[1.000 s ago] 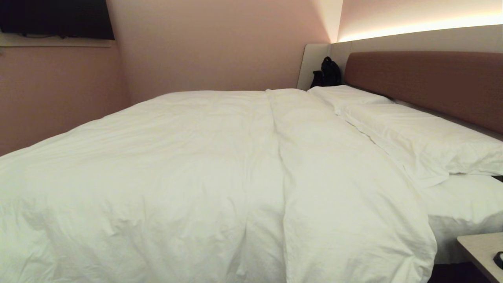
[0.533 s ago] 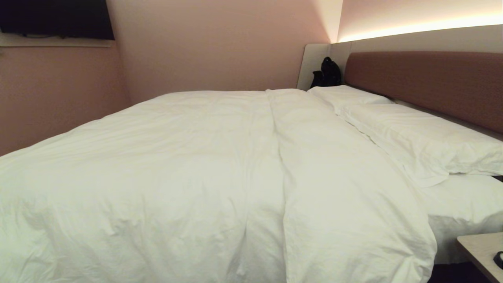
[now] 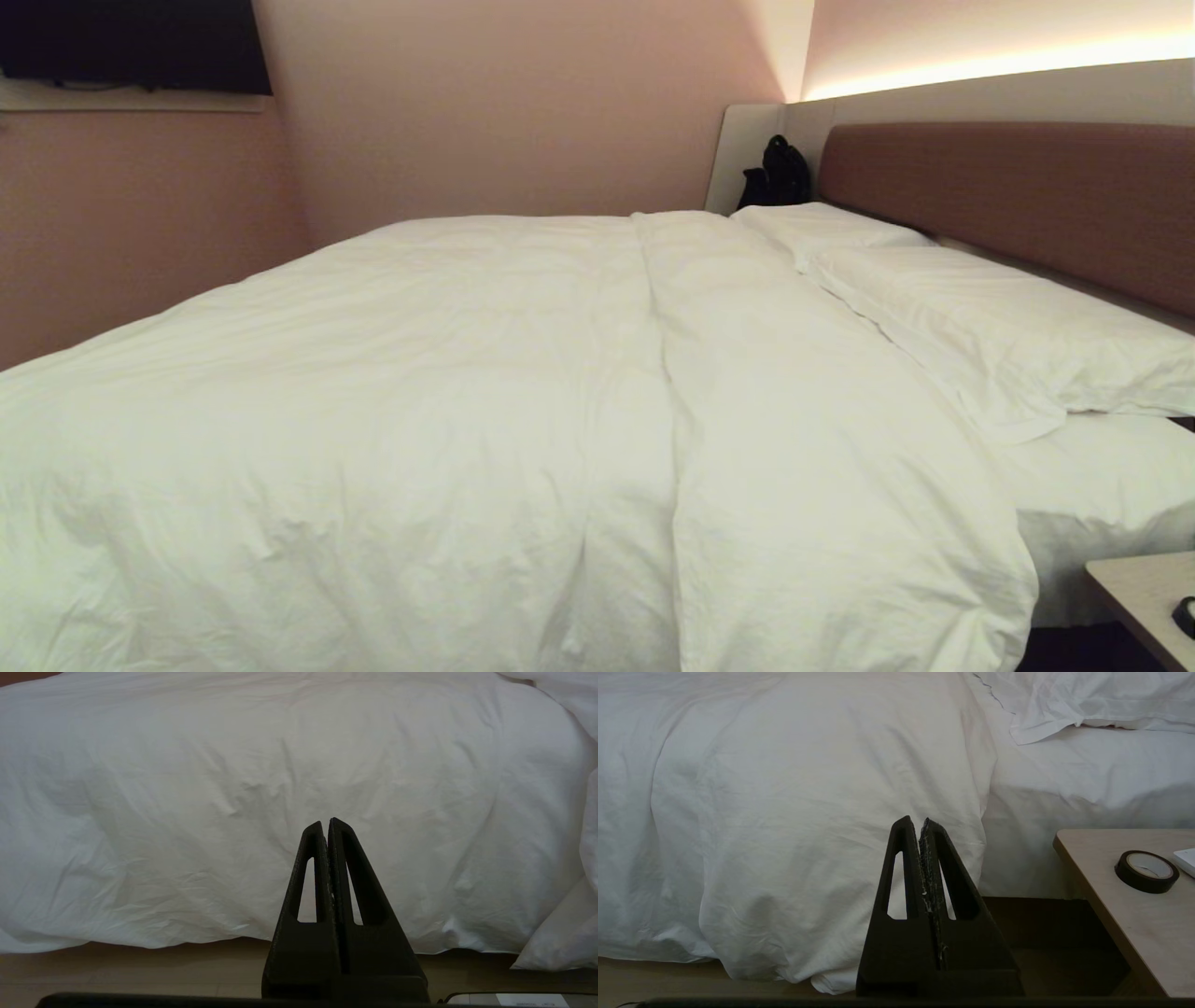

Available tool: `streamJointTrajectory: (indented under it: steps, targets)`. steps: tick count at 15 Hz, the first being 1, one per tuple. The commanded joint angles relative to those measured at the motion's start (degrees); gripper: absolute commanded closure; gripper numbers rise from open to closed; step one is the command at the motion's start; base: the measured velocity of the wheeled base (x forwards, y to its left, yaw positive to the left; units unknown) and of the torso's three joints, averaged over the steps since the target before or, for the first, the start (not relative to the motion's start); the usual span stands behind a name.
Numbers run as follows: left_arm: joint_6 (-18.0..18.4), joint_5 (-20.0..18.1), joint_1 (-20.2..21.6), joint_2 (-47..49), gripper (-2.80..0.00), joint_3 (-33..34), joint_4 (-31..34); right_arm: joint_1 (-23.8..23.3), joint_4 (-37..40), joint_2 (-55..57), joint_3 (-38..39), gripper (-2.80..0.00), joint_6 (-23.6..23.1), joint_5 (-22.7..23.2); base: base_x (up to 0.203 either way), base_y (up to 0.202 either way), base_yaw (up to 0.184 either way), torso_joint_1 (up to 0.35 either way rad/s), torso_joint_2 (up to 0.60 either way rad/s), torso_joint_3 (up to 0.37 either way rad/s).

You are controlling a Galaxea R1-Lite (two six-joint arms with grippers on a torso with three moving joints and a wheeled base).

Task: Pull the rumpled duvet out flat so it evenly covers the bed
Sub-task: Flatten the corners of the folded blanket

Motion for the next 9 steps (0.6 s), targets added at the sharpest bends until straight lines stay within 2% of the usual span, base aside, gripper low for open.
streamJointTrajectory:
  steps: [1, 9]
  targets:
    - [-0.02, 0.02, 0.0, 0.02, 0.0, 0.0, 0.06, 0.02, -0.01, -0.05, 0.01, 0.0, -0.05, 0.04, 0.0, 0.0, 0.0, 0.0, 0.0, 0.0]
    - [-0.02, 0.02, 0.0, -0.02, 0.0, 0.0, 0.06, 0.02, 0.19, 0.04, -0.08, 0.0, -1.49, 0.21, 0.0, 0.0, 0.0, 0.0, 0.0, 0.0]
